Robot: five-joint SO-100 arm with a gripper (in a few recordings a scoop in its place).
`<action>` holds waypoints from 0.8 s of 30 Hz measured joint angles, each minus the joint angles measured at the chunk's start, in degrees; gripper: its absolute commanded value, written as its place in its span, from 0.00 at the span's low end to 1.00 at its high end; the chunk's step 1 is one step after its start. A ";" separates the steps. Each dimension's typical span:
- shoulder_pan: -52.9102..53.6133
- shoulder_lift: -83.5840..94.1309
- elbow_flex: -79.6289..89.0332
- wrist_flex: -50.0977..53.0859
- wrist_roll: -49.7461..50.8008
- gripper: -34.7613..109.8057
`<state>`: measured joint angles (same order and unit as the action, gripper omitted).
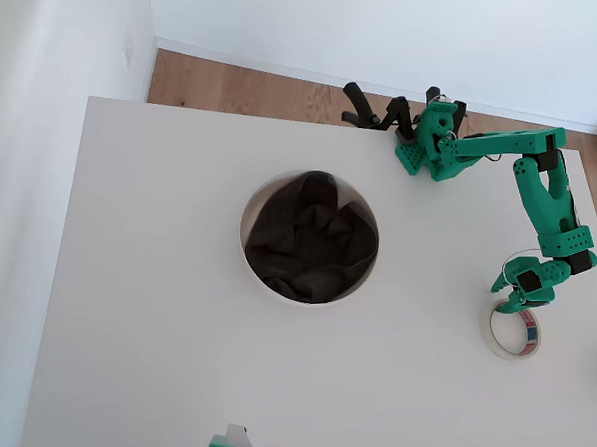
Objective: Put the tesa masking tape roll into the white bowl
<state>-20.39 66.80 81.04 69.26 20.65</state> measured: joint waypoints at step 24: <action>3.25 8.88 -5.62 8.09 -0.88 0.18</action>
<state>-17.14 75.67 75.41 77.34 19.78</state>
